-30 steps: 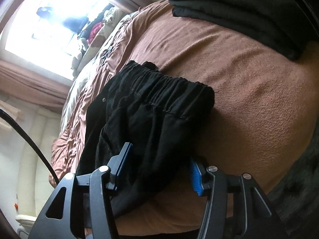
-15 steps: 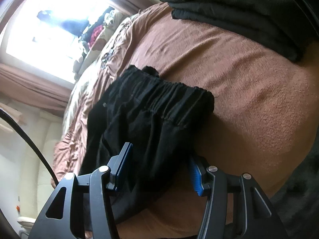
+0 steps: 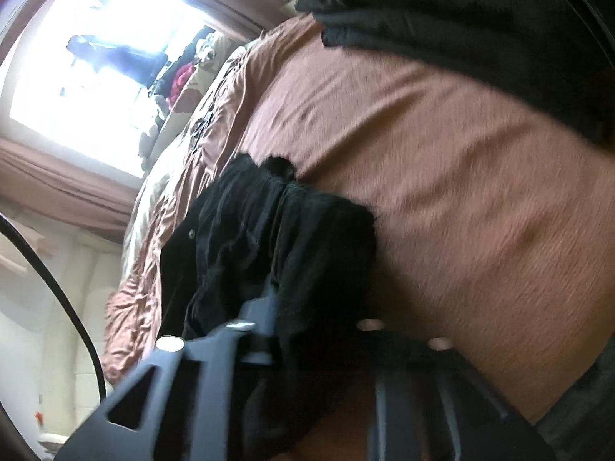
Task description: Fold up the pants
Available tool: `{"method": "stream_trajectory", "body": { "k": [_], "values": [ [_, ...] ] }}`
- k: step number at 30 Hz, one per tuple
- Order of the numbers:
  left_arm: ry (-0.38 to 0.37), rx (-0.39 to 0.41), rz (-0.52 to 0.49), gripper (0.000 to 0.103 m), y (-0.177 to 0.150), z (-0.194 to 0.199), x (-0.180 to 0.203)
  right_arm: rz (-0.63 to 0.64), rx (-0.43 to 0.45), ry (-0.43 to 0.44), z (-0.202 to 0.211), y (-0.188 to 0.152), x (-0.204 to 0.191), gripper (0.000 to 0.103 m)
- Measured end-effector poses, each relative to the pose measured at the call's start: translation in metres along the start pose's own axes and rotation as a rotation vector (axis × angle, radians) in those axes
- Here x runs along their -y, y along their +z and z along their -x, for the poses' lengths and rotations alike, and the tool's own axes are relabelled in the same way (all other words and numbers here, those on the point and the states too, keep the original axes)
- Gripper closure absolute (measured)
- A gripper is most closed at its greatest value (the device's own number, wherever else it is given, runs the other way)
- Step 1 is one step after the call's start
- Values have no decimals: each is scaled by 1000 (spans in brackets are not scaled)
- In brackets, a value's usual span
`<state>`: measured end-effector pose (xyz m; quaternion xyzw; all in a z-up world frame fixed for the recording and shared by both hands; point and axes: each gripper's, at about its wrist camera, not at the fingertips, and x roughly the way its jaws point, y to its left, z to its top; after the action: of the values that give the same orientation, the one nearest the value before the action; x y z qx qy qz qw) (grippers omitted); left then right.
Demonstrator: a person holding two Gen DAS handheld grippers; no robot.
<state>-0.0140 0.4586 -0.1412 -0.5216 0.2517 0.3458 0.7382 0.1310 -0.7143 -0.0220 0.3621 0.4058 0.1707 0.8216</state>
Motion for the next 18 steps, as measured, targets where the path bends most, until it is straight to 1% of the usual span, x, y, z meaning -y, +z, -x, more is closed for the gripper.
{"method": "stream_trajectory", "body": {
  "k": [2,6,8,10,12,13,15,16,17,18],
  "values": [
    [1,0,13,88,3,4,1,31,15,-6,7,1,-8,98],
    [0,7,15,88,5,10,6,-1,38,12,17,6,-6,100],
    [-7,11,13,88,7,11,7,0,46,-4,16,3,-5,100],
    [-1,-3,18,88,8,8,5,-24,37,-16,11,-1,3,100],
    [19,-26,9,87,6,4,3,-35,-12,-79,-1,-8,9,99],
    [26,-37,-2,86,5,2,3,-35,-38,-108,-6,-11,12,97],
    [32,-48,-13,86,4,4,1,-14,-40,-124,-2,-17,11,87],
    [37,-49,-21,85,4,7,1,5,-35,-138,3,-18,8,79],
    [64,-40,-35,85,3,11,1,31,-22,-156,10,-20,3,70],
    [92,-33,-48,83,3,16,1,49,-13,-164,15,-22,0,66]
  ]
}}
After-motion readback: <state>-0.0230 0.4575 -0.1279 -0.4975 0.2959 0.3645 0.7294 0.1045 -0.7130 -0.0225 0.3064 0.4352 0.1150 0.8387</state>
